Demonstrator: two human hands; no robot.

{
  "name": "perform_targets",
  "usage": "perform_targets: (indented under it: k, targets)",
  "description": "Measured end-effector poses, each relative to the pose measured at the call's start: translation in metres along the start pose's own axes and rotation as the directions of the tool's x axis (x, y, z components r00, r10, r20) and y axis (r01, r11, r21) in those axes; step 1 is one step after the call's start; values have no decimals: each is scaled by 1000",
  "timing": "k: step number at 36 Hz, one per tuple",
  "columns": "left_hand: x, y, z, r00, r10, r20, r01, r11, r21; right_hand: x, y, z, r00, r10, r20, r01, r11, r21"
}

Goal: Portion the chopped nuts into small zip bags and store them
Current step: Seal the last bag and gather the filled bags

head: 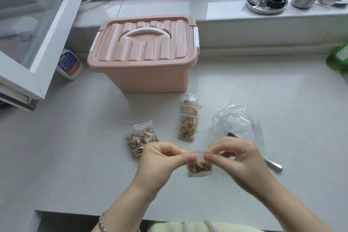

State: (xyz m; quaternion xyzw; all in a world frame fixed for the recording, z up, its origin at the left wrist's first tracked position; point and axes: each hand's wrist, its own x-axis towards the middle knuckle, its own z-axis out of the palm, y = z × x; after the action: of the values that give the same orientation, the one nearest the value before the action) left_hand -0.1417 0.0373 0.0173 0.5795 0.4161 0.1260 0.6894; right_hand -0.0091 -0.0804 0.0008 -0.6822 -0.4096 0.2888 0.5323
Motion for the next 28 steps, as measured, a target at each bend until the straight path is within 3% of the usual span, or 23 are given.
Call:
perform_targets:
  k: [8, 15, 19, 23, 28]
  targets:
    - [-2, -15, -6, 996, 36, 84, -44, 994, 104, -6, 10, 16, 994, 12, 106, 7, 983, -181]
    - [15, -41, -20, 991, 3, -136, 26, 978, 207, 23, 33, 26, 968, 225, 108, -174, 920, -350]
    - [25, -61, -30, 961, -20, -275, 76, 977, 197, 59, 59, 32, 957, 281, -77, -288, 868, -405]
    - [38, -82, -39, 948, -71, -312, 144, 965, 218, 93, 88, 41, 916, 379, -130, -392, 780, -488]
    - [46, -92, -47, 912, 41, -408, 164, 876, 454, 113, 110, 50, 850, 510, -135, -500, 699, -511]
